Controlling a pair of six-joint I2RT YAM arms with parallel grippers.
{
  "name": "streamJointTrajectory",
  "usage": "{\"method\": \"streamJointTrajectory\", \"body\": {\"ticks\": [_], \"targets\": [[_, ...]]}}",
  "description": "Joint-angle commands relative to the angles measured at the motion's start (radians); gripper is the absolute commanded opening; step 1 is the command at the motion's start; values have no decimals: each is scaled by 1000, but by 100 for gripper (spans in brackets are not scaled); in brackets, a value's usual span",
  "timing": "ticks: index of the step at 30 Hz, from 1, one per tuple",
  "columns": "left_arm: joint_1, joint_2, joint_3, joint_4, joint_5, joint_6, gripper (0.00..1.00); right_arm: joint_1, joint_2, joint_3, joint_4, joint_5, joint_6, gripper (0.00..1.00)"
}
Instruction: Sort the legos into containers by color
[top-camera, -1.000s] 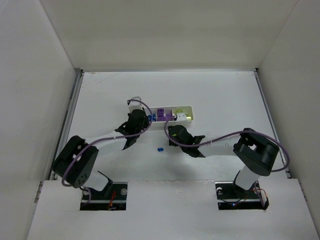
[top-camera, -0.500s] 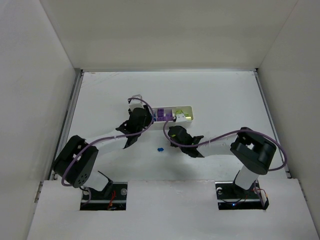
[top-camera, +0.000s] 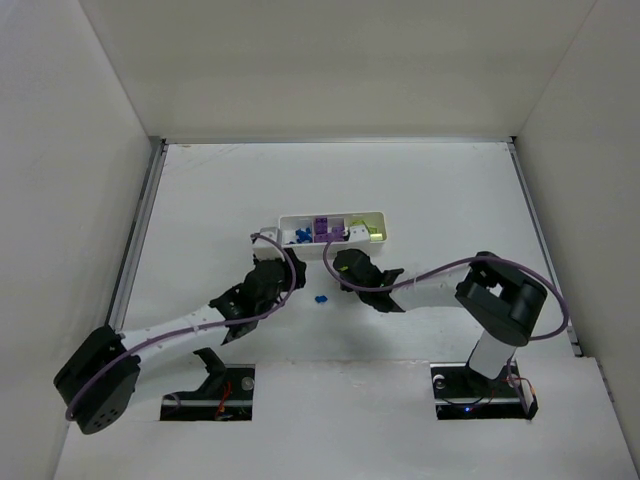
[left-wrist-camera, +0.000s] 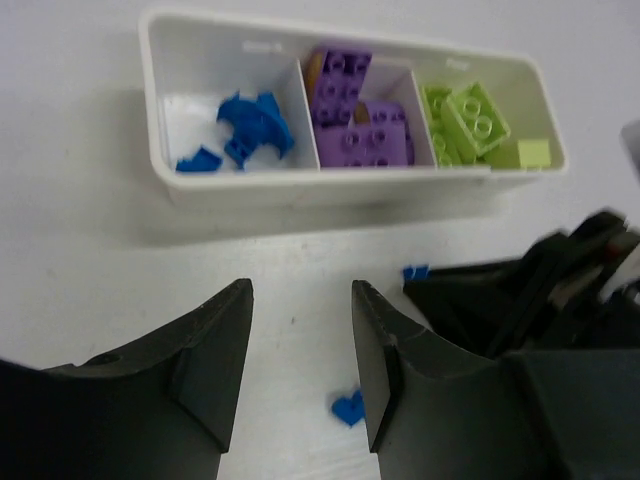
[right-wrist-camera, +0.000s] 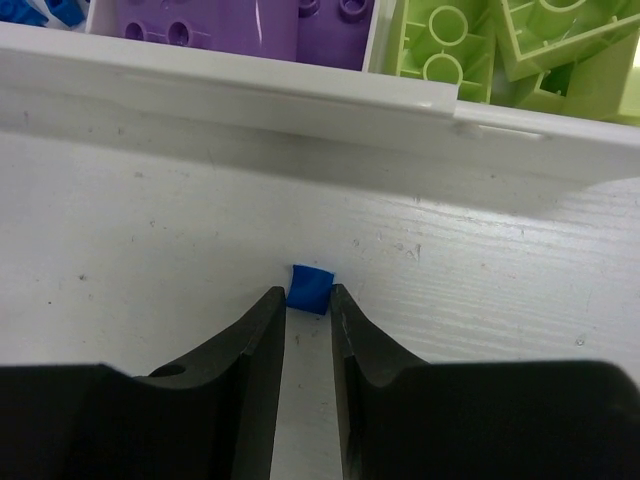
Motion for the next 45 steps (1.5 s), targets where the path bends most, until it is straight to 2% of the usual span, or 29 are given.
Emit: {"method": "streamJointTrajectory", "body": {"ticks": [1,4,13,17,30,35,39,45], "targets": [[-67,-60,-72,-52,-61,-58,41,-5,22,23,11,4,4,28],[-116,-96,-110,-71,-85,-91,42,-2,5,19,8,12,6,25],[-200,-110,-153,-60,-109,-139,42,38,-137,34,-49,37,-4,25],[-219,-119,-162,-68,-110,-161,42,57,-165,97,-55,5,-23,25],[-252,-251,-228,-183,-150,-256,42,11,134,488,-47,-129,-112,27],[-297,-194,-207,-154,-145,-263,40,3,146,514,-49,-131,-108,50],[-358,-88,-170,-105,-153,-250,38,6,99,464,-41,-118,-103,51],[-392,102,-112,-4,-156,-225,38,11,-13,310,-4,-71,-91,50]]}}
